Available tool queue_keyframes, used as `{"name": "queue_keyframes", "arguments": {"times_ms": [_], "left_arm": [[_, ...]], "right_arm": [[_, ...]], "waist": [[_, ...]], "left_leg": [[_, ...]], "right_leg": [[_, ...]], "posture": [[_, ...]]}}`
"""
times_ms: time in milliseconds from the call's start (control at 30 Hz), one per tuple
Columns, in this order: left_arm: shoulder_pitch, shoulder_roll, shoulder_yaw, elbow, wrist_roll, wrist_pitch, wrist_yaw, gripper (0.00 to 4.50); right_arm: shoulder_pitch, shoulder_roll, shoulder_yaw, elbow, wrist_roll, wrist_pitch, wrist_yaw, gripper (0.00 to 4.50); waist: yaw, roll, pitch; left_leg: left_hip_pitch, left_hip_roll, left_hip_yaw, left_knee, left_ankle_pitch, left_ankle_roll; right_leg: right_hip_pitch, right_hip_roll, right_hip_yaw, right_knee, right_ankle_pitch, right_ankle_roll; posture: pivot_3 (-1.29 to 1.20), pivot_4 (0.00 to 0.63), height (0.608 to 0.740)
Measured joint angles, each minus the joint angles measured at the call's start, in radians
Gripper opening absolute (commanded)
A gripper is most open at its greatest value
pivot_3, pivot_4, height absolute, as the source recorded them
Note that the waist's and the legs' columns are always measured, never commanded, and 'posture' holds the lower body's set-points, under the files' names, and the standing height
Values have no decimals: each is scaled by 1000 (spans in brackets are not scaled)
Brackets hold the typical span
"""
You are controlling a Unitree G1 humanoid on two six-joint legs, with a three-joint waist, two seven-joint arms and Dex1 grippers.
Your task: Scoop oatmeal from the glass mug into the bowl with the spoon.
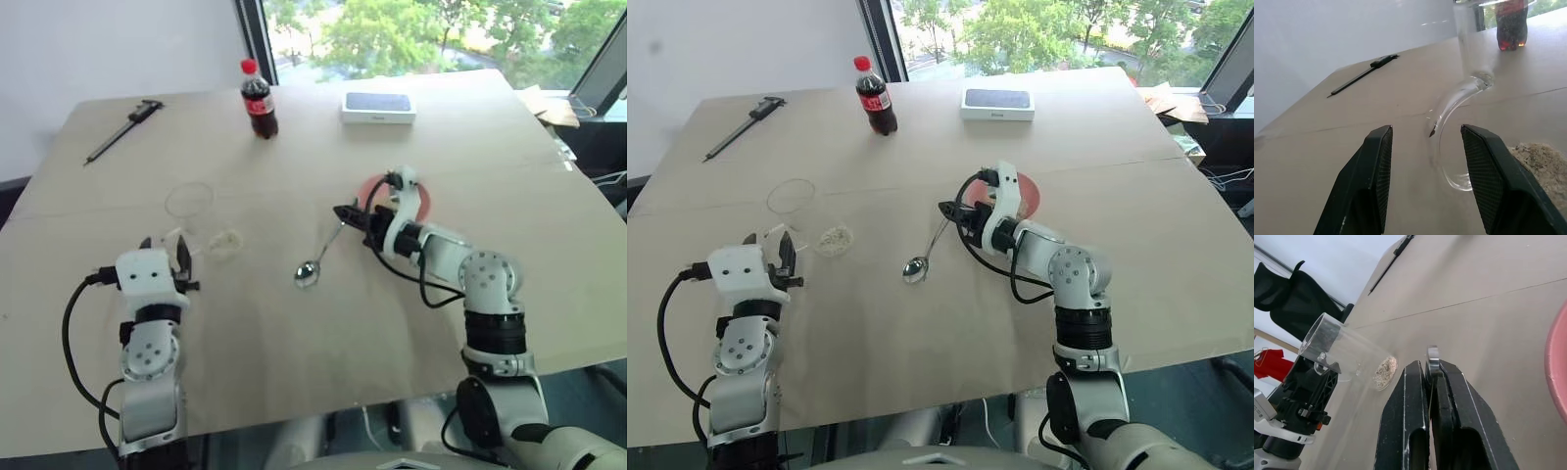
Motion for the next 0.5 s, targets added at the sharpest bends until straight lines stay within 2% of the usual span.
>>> {"name": "queue_keyframes", "arguments": {"times_ms": [67,100,500], "left_arm": [[-3,0,0,2,-7,0,0,478],[-4,0,0,2,-12,0,0,118],[-55,49,9,45,-93,27,-60,47]], "right_arm": [[0,0,2,0,-1,-7,0,0],[0,-1,2,0,-3,-11,0,0],[-40,-22,-6,14,-18,-31,-1,0]], "waist": [[0,0,0],[0,0,0],[0,0,0]], "left_leg": [[0,0,0,0,0,0],[0,0,0,0,0,0],[0,0,0,0,0,0]], "right_leg": [[0,0,0,0,0,0],[0,0,0,0,0,0],[0,0,0,0,0,0]], "posture": [[0,150,740],[0,150,740],[0,150,740]]}}
